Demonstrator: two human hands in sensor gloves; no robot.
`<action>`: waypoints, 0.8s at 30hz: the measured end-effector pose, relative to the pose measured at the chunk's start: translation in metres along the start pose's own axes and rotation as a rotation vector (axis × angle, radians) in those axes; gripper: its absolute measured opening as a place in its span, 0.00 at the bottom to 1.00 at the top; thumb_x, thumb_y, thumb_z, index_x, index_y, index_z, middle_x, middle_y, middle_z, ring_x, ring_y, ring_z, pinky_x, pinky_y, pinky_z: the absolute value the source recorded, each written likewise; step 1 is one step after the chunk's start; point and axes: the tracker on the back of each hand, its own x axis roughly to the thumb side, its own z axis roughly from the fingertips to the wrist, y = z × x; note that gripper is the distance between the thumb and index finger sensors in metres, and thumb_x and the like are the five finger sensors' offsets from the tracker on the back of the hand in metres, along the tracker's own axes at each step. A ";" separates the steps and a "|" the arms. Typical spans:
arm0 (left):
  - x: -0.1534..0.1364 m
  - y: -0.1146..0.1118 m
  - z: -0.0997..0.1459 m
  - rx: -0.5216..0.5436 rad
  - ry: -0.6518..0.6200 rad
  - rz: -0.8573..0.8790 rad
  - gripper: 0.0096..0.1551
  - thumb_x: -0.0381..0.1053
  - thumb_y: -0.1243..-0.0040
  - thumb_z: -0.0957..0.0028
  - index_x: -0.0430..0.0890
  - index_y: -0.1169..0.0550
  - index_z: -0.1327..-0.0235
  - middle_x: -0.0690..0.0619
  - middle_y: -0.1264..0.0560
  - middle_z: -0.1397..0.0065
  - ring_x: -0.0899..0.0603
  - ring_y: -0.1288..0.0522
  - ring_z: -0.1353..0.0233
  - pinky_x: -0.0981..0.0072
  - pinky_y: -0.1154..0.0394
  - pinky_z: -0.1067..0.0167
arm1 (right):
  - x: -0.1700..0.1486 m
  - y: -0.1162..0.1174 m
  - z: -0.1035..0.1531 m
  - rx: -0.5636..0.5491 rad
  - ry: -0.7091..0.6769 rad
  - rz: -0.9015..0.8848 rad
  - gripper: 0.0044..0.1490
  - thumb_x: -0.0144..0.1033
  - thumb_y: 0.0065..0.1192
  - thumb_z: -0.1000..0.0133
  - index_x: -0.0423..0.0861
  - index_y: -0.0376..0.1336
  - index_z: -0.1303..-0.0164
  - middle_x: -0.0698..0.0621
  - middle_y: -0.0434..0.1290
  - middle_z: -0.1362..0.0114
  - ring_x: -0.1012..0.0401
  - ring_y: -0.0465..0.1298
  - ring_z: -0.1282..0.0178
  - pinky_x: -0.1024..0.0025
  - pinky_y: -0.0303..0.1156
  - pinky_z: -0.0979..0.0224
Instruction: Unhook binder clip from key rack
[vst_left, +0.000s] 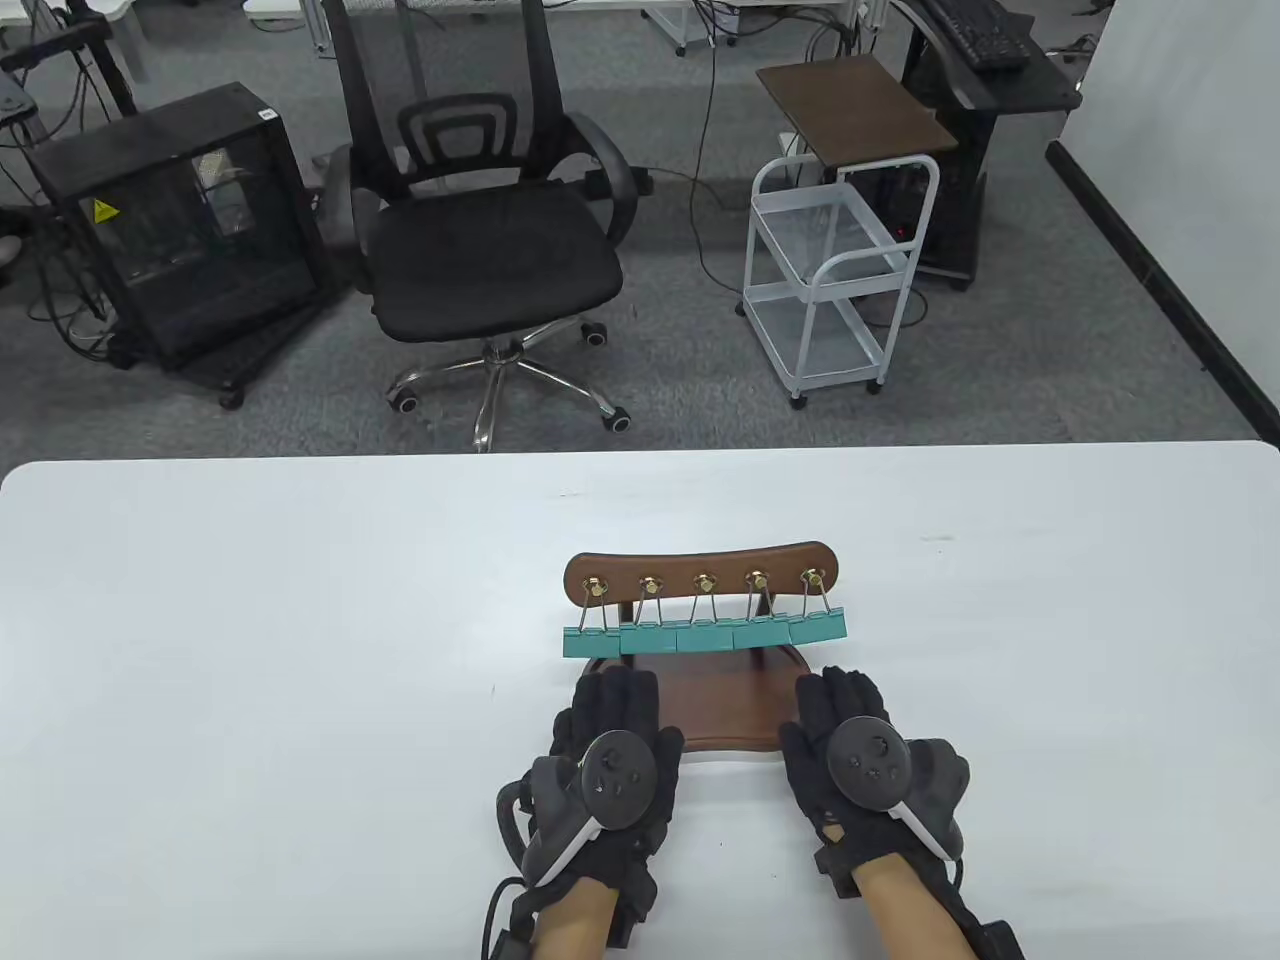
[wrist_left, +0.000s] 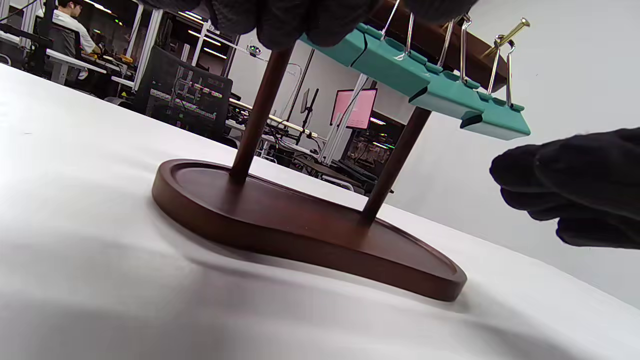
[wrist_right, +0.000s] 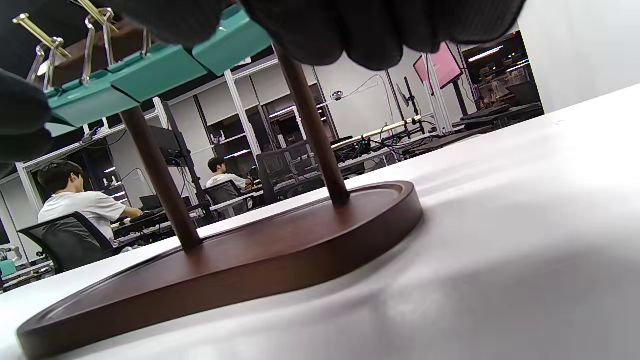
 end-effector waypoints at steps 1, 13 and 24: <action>0.000 0.000 0.000 0.002 0.001 0.000 0.38 0.65 0.60 0.42 0.55 0.41 0.18 0.51 0.44 0.13 0.40 0.49 0.14 0.42 0.46 0.23 | 0.000 0.000 0.000 -0.001 0.001 0.001 0.38 0.55 0.55 0.53 0.47 0.60 0.35 0.40 0.60 0.25 0.40 0.58 0.27 0.48 0.61 0.27; -0.001 0.000 0.000 0.025 0.006 0.007 0.37 0.65 0.59 0.41 0.54 0.40 0.18 0.51 0.43 0.13 0.39 0.48 0.14 0.42 0.45 0.23 | 0.000 0.000 0.001 -0.005 0.002 0.002 0.39 0.55 0.55 0.53 0.47 0.60 0.35 0.39 0.60 0.25 0.39 0.58 0.27 0.48 0.62 0.28; -0.001 0.000 0.001 0.031 0.012 -0.002 0.37 0.65 0.59 0.41 0.54 0.39 0.18 0.50 0.43 0.13 0.39 0.48 0.14 0.42 0.44 0.24 | -0.005 -0.002 0.001 -0.020 0.027 -0.011 0.38 0.55 0.55 0.53 0.46 0.61 0.36 0.39 0.61 0.26 0.39 0.59 0.27 0.48 0.62 0.28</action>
